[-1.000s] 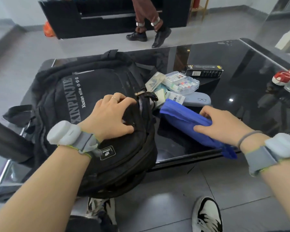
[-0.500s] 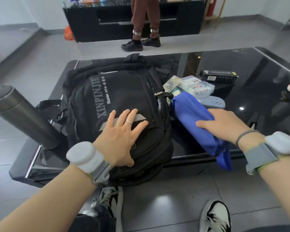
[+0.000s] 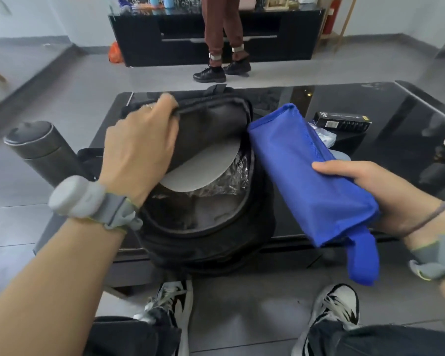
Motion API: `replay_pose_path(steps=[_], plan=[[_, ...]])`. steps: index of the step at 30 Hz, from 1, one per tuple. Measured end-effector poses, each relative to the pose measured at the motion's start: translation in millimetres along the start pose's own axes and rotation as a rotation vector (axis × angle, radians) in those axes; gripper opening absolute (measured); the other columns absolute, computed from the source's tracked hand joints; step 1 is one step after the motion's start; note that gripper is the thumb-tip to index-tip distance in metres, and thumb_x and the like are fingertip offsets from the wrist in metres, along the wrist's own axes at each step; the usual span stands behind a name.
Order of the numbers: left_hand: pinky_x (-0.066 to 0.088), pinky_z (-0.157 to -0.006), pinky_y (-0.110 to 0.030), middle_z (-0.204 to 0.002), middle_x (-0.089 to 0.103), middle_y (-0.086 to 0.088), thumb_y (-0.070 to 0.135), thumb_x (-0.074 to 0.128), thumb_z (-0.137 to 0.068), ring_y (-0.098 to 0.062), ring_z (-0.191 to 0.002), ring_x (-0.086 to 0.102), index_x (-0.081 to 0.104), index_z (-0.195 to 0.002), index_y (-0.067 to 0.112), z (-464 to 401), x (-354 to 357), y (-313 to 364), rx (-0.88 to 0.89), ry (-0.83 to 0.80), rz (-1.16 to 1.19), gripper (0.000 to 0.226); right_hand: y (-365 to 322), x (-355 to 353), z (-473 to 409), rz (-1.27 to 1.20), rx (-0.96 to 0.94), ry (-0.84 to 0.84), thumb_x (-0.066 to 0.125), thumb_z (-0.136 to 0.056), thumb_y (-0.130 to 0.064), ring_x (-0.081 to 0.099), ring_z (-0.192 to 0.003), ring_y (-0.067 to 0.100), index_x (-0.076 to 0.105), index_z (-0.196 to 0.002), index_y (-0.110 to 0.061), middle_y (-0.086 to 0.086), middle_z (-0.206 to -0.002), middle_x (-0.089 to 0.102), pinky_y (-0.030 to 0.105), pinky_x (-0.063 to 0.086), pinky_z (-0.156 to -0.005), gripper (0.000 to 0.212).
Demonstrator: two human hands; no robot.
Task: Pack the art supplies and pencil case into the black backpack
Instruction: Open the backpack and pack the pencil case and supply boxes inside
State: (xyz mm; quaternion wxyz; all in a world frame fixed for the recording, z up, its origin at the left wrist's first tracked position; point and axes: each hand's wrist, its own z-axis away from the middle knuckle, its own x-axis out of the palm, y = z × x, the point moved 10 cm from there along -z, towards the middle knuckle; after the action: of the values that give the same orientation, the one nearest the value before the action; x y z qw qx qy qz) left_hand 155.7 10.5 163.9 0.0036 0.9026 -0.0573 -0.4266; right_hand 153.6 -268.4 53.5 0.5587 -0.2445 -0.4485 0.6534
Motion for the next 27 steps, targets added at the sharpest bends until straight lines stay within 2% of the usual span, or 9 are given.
replay_pose_path(steps=[3, 6, 10, 12, 14, 17, 20, 24, 27], plan=[[0.050, -0.067, -0.055, -0.086, 0.061, -0.014, 0.021, 0.039, -0.104, -0.046, -0.074, 0.059, 0.044, -0.115, 0.015, -7, -9, -3, -0.034, 0.053, 0.049, 0.013, -5, 24, 2, 0.088, -0.022, -0.099, 0.061, -0.080, -0.016, 0.071, -0.065, 0.017, 0.070, -0.101, -0.006, 0.009, -0.083, 0.074, 0.022, 0.055, -0.052, 0.025], [0.047, -0.059, -0.048, -0.081, 0.052, -0.007, 0.009, 0.039, -0.098, -0.042, -0.066, 0.054, 0.039, -0.113, 0.015, -12, -13, 7, 0.006, 0.099, 0.074, 0.016, -6, 42, -9, 0.337, -0.116, -0.104, 0.066, -0.081, -0.012, 0.071, -0.081, 0.017, 0.070, -0.104, -0.006, 0.011, -0.098, 0.076, 0.026, 0.058, -0.068, 0.025], [0.042, -0.066, -0.049, -0.094, 0.055, -0.013, 0.003, 0.041, -0.090, -0.039, -0.075, 0.048, 0.049, -0.106, 0.010, -19, -16, 21, 0.123, 0.105, 0.150, 0.019, -30, 63, -24, 1.067, -0.508, 0.086, 0.072, -0.084, -0.031, 0.066, -0.081, 0.016, 0.069, -0.094, -0.018, 0.002, -0.084, 0.072, 0.034, 0.050, -0.078, 0.016], [0.041, -0.072, -0.047, -0.094, 0.056, -0.010, 0.010, 0.048, -0.089, -0.035, -0.078, 0.049, 0.051, -0.105, 0.006, -20, -20, 23, 0.135, 0.121, 0.237, 0.016, -33, 81, -28, 1.388, -0.655, 0.201, 0.065, -0.084, -0.042, 0.061, -0.086, 0.025, 0.065, -0.105, -0.029, -0.002, -0.082, 0.067, 0.040, 0.051, -0.073, 0.026], [0.042, -0.078, -0.043, -0.095, 0.055, -0.004, 0.026, 0.058, -0.085, -0.028, -0.083, 0.051, 0.051, -0.109, 0.006, -19, -22, 29, 0.153, 0.098, 0.260, 0.032, -38, 102, -29, 1.593, -0.803, 0.321, 0.058, -0.082, -0.045, 0.055, -0.089, 0.028, 0.060, -0.119, -0.035, -0.003, -0.086, 0.065, 0.040, 0.050, -0.066, 0.038], [0.042, -0.086, -0.042, -0.110, 0.056, -0.004, 0.040, 0.066, -0.072, -0.028, -0.097, 0.054, 0.050, -0.122, 0.009, -17, -14, 33, 0.219, -0.003, 0.162, 0.061, -49, 125, -31, 1.671, -0.987, 0.426, 0.058, -0.080, -0.035, 0.050, -0.085, 0.031, 0.063, -0.119, -0.028, 0.000, -0.086, 0.064, 0.038, 0.042, -0.062, 0.040], [0.041, -0.089, -0.047, -0.123, 0.050, -0.011, 0.029, 0.069, -0.068, -0.035, -0.106, 0.049, 0.046, -0.130, 0.012, -17, 1, 13, 0.178, -0.078, -0.027, 0.068, -48, 145, -39, 1.790, -1.064, 0.482, 0.051, -0.082, -0.025, 0.048, -0.088, 0.033, 0.063, -0.120, -0.025, 0.002, -0.095, 0.064, 0.042, 0.038, -0.070, 0.040], [0.039, -0.075, -0.044, -0.107, 0.057, -0.017, 0.006, 0.063, -0.077, -0.038, -0.094, 0.050, 0.050, -0.111, 0.005, -20, -4, -12, 0.050, 0.012, -0.055, 0.037, -33, 162, -44, 1.841, -1.133, 0.503, 0.048, -0.088, -0.018, 0.044, -0.089, 0.031, 0.059, -0.128, -0.022, 0.002, -0.106, 0.065, 0.040, 0.032, -0.071, 0.042], [0.035, -0.065, -0.041, -0.090, 0.059, -0.014, 0.011, 0.055, -0.089, -0.035, -0.083, 0.053, 0.053, -0.098, 0.005, -25, -13, -18, 0.032, 0.092, 0.058, 0.011, -27, 178, -56, 1.842, -1.176, 0.505, 0.043, -0.093, -0.014, 0.048, -0.096, 0.033, 0.059, -0.130, -0.020, 0.003, -0.112, 0.066, 0.042, 0.034, -0.076, 0.041]])
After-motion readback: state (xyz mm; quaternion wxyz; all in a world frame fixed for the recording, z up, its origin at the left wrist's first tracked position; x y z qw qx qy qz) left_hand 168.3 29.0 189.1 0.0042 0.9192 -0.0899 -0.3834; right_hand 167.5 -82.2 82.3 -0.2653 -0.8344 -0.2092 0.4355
